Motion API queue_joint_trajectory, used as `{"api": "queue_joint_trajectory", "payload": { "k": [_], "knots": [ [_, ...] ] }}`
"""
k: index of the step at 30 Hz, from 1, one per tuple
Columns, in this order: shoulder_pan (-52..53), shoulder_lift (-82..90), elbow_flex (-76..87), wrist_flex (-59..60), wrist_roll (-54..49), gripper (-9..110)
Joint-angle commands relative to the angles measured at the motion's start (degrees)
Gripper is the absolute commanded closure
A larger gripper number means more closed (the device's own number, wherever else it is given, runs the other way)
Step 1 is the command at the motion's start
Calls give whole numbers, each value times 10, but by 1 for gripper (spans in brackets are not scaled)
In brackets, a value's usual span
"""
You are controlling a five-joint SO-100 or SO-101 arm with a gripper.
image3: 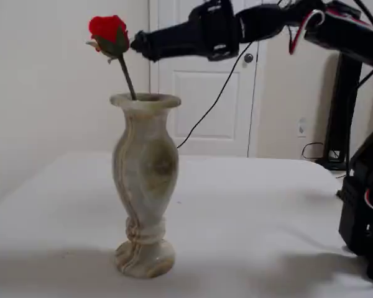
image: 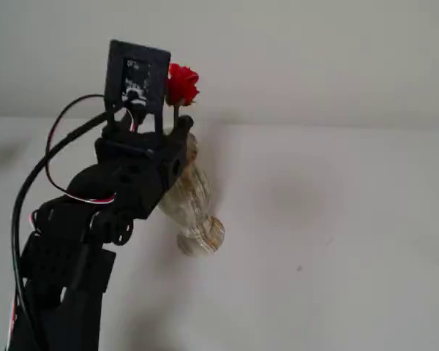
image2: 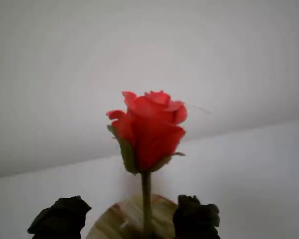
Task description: Pick up rose from vase and place it onto the table
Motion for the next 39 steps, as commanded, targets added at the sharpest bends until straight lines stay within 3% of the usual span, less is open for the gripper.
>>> {"api": "queue_joint_trajectory", "payload": {
  "k": [1,14,28,39],
  "knots": [
    [-1,-27,-43,-40,7,77],
    [26,-124,-100,-93,3,82],
    [28,-95,-111,-89,-33,101],
    [50,-125,-314,-24,-98,102]
  ]
}}
